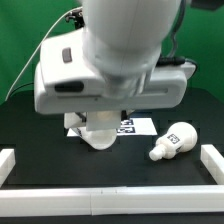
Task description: Assemble lamp
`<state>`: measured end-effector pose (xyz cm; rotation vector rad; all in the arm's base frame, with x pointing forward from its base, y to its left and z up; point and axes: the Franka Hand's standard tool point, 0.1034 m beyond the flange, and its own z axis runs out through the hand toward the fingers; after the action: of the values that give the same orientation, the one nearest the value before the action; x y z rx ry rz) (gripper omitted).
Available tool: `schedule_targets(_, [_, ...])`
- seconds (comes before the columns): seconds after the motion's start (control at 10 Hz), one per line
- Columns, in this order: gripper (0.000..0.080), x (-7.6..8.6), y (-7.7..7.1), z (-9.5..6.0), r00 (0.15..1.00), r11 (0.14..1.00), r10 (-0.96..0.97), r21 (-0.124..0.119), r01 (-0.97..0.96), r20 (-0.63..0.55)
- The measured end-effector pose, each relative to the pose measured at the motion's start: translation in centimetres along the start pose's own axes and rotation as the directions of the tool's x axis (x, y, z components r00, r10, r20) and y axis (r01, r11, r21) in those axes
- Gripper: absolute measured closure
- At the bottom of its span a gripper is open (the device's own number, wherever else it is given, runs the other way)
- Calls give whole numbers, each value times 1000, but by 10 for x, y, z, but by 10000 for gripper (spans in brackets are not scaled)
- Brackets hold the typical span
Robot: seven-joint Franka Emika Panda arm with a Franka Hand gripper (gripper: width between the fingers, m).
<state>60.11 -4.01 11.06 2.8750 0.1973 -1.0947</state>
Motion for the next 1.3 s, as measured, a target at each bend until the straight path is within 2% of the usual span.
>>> schedule_targets(0.1, [348, 3, 5, -5, 998, 1000, 5, -3, -5, -59])
schedule_targets(0.2, [348, 12, 9, -11, 985, 1000, 3, -17, -6, -170])
schedule_targets(0.4, [348, 10, 10, -11, 961, 1000, 2, -24, -9, -275])
schedule_targets(0.5, [348, 19, 12, -17, 929, 999, -1, -37, -14, -371])
schedule_targets(0.6, [348, 24, -4, -19, 889, 998, 58, 25, -52, -455])
schedule_targets(0.7, [348, 31, -26, -22, 830, 996, 82, 68, -53, -551])
schedule_targets(0.8, [348, 37, -47, -21, 776, 994, 103, 87, -63, -622])
schedule_targets(0.9, [348, 43, -62, -22, 721, 988, 153, 131, -87, -676])
schedule_targets(1.0, [348, 47, -70, -25, 695, 983, 181, 143, -112, -696])
schedule_targets(1.1, [348, 52, -67, -31, 622, 988, 156, 124, -94, -768])
schedule_targets(1.3, [348, 55, -67, -29, 492, 987, 156, 124, -98, -856])
